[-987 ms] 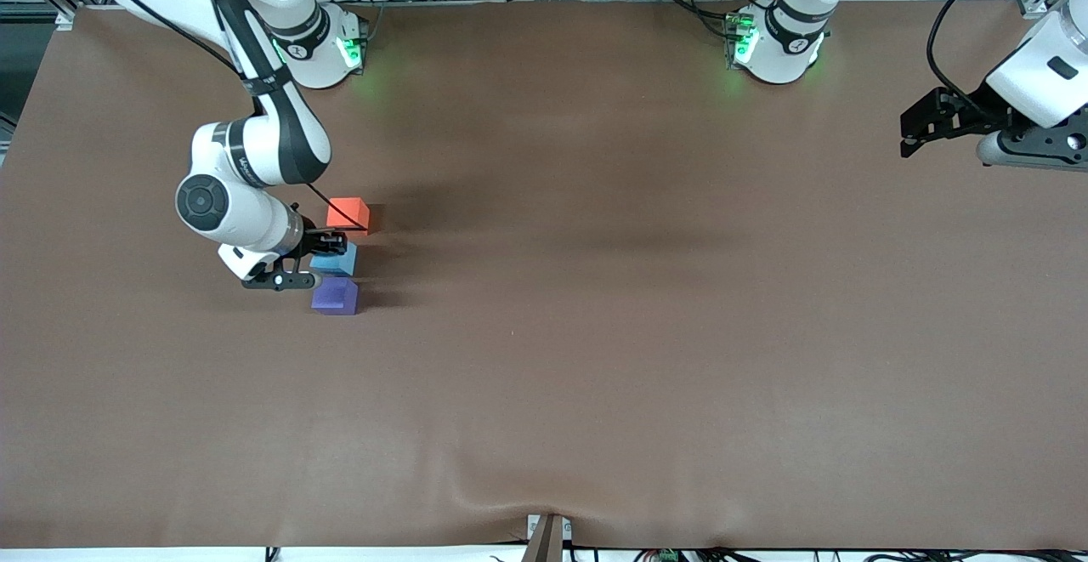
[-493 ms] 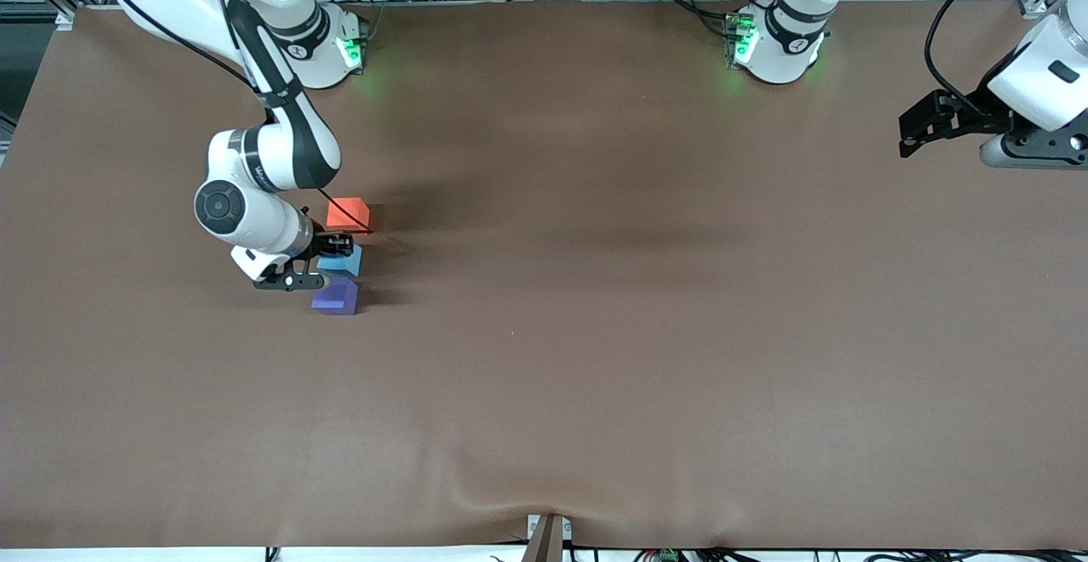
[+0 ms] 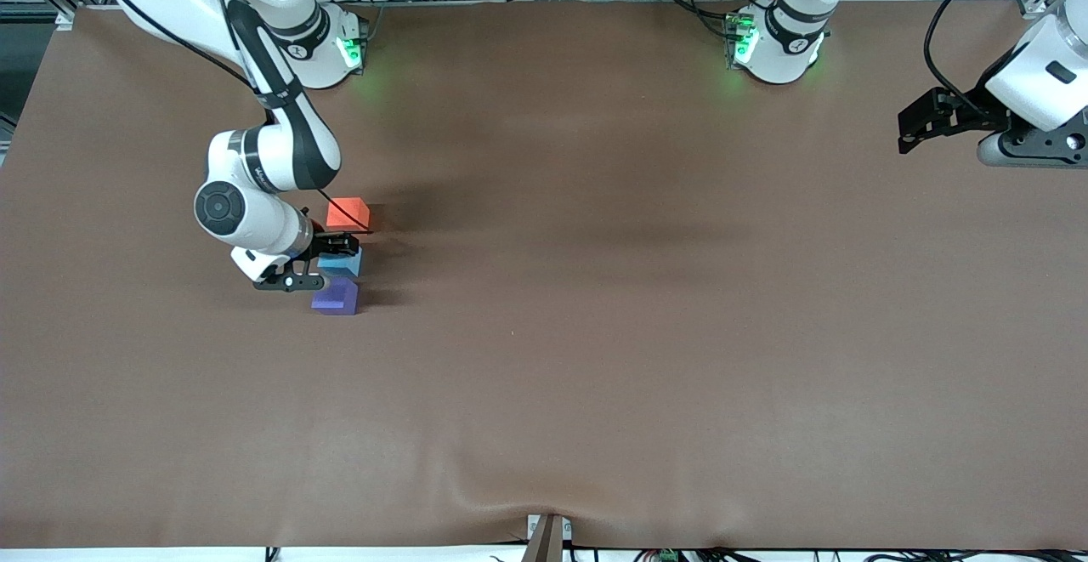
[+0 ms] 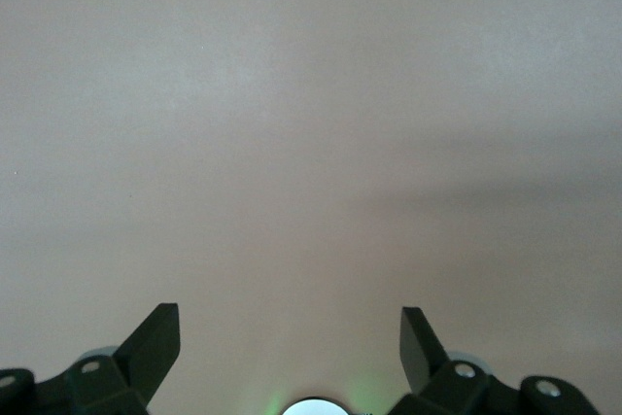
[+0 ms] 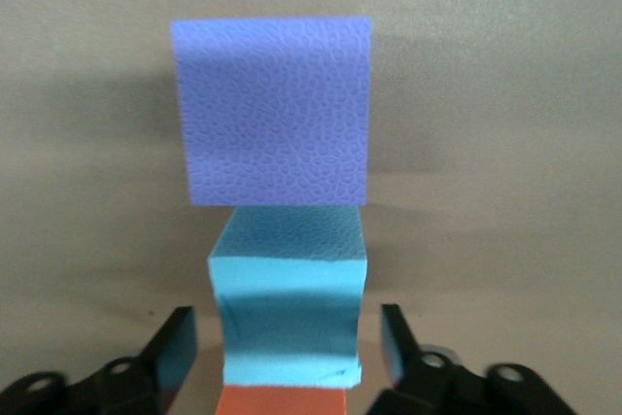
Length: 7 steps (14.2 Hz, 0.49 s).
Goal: Place blue block between orange and purple blocks
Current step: 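Open the right gripper and draw it back from the cubes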
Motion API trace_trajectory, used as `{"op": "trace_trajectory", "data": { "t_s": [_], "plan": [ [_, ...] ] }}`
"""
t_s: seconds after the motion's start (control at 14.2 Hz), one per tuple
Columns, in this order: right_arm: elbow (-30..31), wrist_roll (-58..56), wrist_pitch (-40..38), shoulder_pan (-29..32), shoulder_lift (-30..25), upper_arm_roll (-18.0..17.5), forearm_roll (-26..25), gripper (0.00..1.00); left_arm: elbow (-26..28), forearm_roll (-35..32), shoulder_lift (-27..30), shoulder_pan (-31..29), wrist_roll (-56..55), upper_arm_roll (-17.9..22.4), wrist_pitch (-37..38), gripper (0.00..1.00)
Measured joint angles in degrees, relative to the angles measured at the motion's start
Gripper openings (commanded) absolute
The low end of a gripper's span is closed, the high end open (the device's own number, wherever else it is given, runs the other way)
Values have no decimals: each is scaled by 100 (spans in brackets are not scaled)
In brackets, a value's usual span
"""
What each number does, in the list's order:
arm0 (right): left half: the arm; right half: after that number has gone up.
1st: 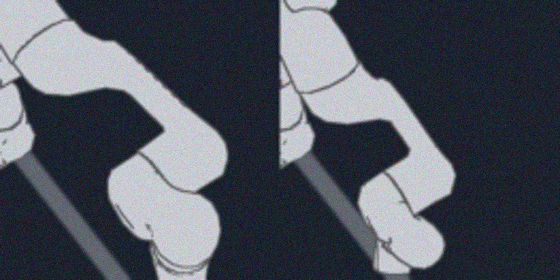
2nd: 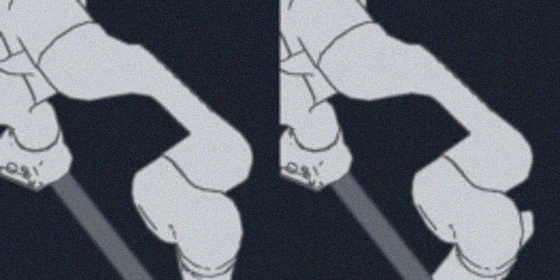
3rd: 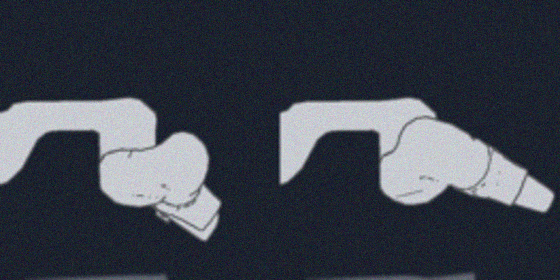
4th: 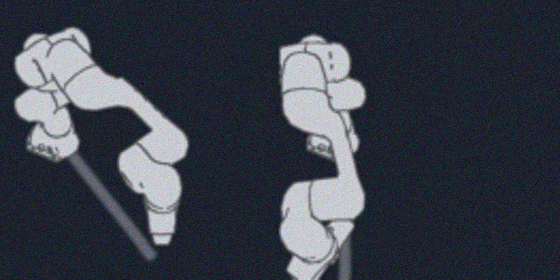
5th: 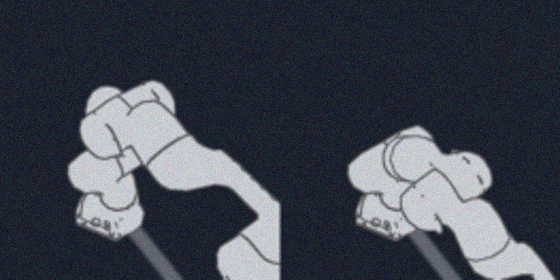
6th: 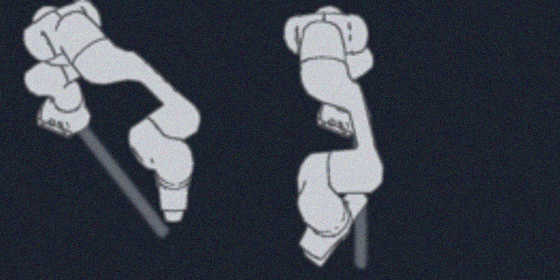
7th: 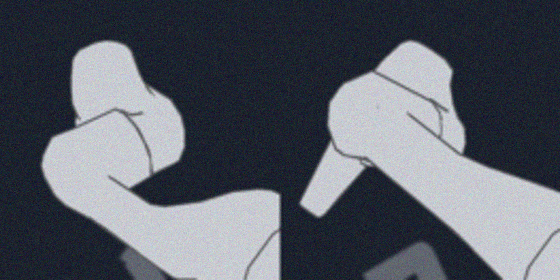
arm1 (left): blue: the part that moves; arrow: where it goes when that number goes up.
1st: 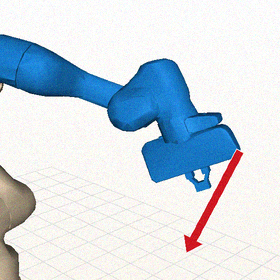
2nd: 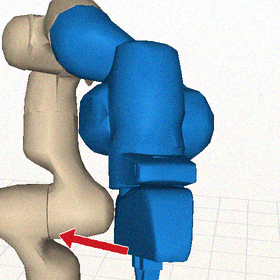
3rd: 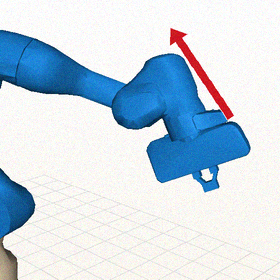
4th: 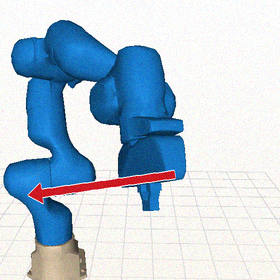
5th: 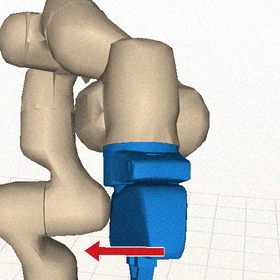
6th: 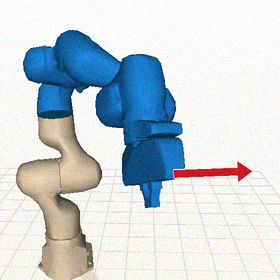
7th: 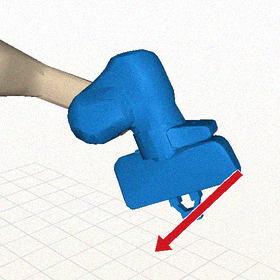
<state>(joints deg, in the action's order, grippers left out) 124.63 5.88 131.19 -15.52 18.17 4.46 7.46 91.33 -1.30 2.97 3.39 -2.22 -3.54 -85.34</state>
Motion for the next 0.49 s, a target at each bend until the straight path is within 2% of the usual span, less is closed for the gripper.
{"op": "trace_trajectory", "data": {
  "t_s": [0.28, 0.49],
  "plan": [
    [-1515, 11, -1961, 203, -118, 20, 50, 100, -4, 0, 0, -10, 0, 0, 3, 100],
    [-2800, -9, -2997, 684, -189, 34, 81, 100, -4, 0, 0, -19, 0, 0, 7, 100]
  ]
}}
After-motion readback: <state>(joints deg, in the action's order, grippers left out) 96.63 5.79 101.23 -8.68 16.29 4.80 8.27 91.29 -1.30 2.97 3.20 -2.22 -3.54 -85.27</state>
